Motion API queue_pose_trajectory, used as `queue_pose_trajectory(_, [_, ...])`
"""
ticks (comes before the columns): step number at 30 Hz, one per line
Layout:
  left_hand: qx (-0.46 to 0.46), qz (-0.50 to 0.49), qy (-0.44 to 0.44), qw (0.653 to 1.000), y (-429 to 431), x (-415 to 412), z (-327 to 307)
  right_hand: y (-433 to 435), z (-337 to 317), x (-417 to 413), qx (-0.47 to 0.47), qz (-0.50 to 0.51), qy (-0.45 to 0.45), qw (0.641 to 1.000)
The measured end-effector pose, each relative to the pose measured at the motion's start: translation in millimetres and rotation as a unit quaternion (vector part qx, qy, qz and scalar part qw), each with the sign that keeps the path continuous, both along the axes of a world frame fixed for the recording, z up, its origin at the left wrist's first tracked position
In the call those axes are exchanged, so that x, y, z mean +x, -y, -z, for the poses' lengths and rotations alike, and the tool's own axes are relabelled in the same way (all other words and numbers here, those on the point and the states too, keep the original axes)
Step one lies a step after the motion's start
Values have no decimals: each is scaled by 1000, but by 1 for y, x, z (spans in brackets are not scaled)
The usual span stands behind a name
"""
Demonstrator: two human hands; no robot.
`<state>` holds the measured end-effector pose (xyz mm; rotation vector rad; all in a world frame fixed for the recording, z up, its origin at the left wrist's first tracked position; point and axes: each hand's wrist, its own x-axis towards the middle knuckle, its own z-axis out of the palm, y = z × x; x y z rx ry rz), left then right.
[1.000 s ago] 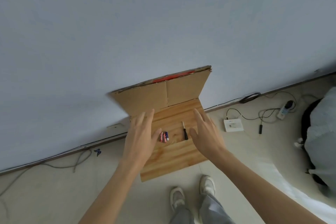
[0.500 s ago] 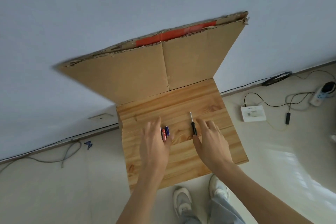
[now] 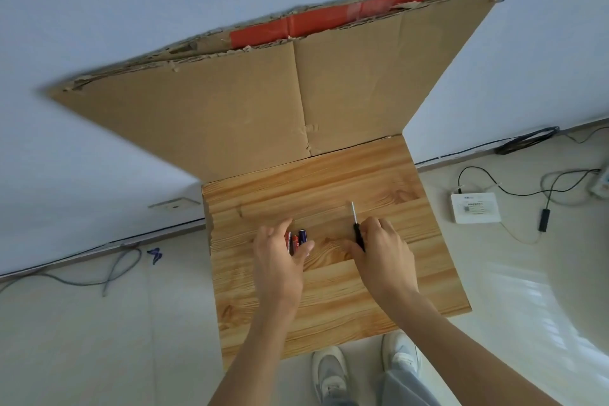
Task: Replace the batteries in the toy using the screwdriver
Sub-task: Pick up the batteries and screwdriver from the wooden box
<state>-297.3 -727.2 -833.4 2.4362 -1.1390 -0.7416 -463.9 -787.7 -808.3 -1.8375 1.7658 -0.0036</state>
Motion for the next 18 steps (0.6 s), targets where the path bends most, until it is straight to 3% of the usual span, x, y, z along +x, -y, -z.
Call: queue_pose_trajectory(18, [14,-17,-104,994,18,12,3,-3,12,-5,14,24,24,999])
